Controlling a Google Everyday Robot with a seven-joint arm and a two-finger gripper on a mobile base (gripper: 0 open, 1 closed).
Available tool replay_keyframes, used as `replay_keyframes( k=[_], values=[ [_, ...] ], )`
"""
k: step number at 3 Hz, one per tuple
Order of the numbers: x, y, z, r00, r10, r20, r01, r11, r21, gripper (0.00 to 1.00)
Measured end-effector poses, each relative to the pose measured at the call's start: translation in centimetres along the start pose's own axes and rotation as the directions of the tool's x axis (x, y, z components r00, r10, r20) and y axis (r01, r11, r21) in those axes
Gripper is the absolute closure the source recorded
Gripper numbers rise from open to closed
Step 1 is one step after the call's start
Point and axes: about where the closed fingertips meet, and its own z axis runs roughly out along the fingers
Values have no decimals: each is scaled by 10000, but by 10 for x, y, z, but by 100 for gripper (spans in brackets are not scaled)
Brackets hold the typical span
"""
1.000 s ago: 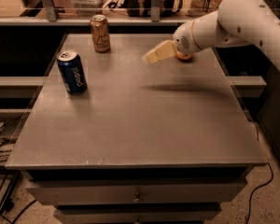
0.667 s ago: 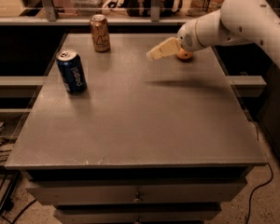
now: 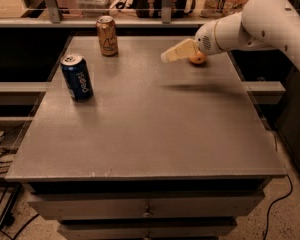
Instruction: Pick orange
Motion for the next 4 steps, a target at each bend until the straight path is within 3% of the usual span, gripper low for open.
replay_keyframes(
  k=[1, 3, 4],
  values=[
    [10, -10, 5, 9989, 478, -4, -477, 9980, 421, 0],
    [38, -44, 28, 9890, 1478, 94, -1479, 9828, 1110, 0],
    [44, -61, 35, 9821, 1862, 271, -1881, 9725, 1375, 16]
  ],
)
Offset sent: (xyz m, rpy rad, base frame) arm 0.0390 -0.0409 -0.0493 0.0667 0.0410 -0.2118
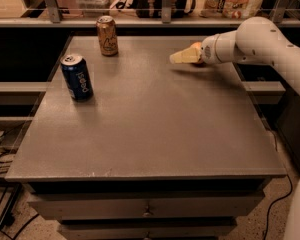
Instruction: Pick orange
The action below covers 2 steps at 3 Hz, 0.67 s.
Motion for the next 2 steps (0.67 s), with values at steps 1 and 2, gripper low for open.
replay_keyframes(
  k=[1, 2],
  values=[
    [-2, -7, 2, 9999, 167, 19, -168, 9998, 119, 40],
    [-9, -8, -3, 9998, 196, 5, -197, 9996, 188, 62]
  ],
)
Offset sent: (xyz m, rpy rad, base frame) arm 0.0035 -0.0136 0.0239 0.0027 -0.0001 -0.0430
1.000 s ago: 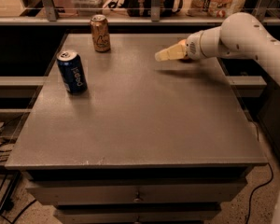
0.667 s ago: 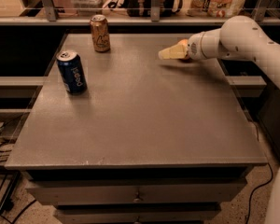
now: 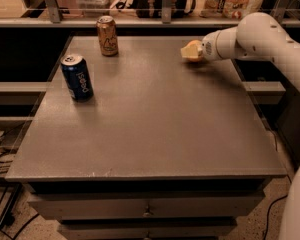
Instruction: Pick orange
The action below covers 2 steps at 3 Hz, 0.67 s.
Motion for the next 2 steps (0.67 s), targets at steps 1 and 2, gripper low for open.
replay_keyframes(
  k=[1, 2],
  values=[
    [-25, 9, -18, 9997, -230, 92, 231, 9997, -97, 86],
    [-72, 22, -58, 9941, -915, 588, 935, 9951, -317, 100]
  ],
)
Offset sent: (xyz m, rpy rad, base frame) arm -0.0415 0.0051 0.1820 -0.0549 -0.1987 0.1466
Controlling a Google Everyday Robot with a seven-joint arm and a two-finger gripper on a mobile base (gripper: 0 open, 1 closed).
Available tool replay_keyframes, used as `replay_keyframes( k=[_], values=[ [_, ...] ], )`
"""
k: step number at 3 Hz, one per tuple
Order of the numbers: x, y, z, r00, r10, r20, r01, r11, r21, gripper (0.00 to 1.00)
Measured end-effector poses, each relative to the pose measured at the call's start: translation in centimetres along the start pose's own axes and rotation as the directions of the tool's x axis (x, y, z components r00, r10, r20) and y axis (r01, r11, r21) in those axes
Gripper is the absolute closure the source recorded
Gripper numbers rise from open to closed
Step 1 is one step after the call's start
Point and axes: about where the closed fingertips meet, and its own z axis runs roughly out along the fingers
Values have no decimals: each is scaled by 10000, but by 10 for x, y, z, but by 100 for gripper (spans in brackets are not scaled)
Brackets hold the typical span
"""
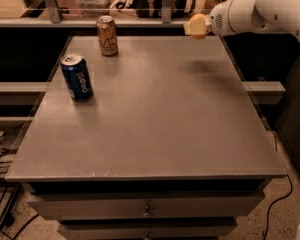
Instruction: Pick orange
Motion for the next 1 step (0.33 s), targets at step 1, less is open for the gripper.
replay_keyframes(
  k=[1],
  values=[
    [-1, 1, 1, 10000, -32, 0, 32, 10000, -33, 100]
  ],
)
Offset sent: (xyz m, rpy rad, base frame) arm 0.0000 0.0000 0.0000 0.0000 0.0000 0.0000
